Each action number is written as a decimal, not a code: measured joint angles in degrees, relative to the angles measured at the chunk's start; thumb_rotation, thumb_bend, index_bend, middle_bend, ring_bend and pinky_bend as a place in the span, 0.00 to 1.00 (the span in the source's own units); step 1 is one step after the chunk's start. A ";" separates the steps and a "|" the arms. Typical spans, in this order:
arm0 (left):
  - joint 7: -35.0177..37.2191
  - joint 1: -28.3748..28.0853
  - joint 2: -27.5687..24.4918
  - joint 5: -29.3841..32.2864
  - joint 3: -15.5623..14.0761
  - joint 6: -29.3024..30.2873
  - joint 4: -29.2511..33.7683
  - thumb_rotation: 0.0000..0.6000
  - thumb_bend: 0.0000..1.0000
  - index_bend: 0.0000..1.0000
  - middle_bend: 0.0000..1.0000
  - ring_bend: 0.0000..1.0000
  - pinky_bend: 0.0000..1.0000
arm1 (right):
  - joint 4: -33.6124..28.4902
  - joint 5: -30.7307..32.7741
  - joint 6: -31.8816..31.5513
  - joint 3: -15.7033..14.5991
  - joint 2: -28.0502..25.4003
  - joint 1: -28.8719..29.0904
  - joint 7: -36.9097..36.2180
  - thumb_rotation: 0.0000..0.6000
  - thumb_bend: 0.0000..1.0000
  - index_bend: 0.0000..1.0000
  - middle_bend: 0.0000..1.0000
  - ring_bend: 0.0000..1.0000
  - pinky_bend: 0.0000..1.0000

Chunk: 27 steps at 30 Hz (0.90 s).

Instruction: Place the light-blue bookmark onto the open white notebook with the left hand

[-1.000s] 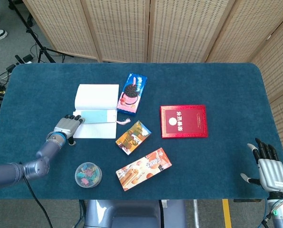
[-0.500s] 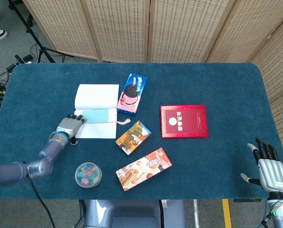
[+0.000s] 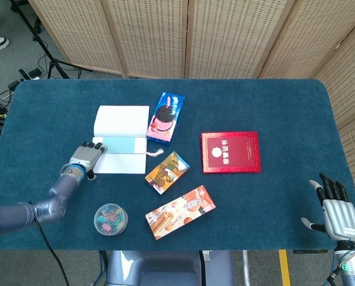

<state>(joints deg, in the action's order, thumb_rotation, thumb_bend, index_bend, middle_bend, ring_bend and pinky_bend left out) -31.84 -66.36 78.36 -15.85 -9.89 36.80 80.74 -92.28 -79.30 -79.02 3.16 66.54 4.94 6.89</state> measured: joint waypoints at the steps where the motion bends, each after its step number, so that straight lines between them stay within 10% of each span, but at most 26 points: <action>1: 0.21 0.09 -0.04 -0.26 0.11 0.03 0.03 1.00 0.25 0.02 0.00 0.00 0.00 | 0.02 0.03 0.02 0.00 0.02 0.01 0.04 1.00 0.10 0.12 0.00 0.00 0.00; 15: 6.61 3.33 -5.97 -10.26 4.62 4.35 7.74 1.00 0.25 0.01 0.00 0.00 0.00 | 0.13 0.05 -0.04 0.05 0.05 -0.03 -0.11 1.00 0.10 0.12 0.00 0.00 0.00; 27: 16.86 19.66 -10.14 -35.88 5.03 27.25 16.44 1.00 0.24 0.01 0.00 0.00 0.00 | 0.76 0.61 0.91 0.27 -0.06 0.28 -1.09 1.00 0.10 0.12 0.00 0.00 0.00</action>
<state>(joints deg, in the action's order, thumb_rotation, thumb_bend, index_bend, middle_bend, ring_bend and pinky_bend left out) -14.97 -46.70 68.21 -51.73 -4.86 64.05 97.17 -91.52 -78.68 -78.11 3.44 66.48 5.22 5.80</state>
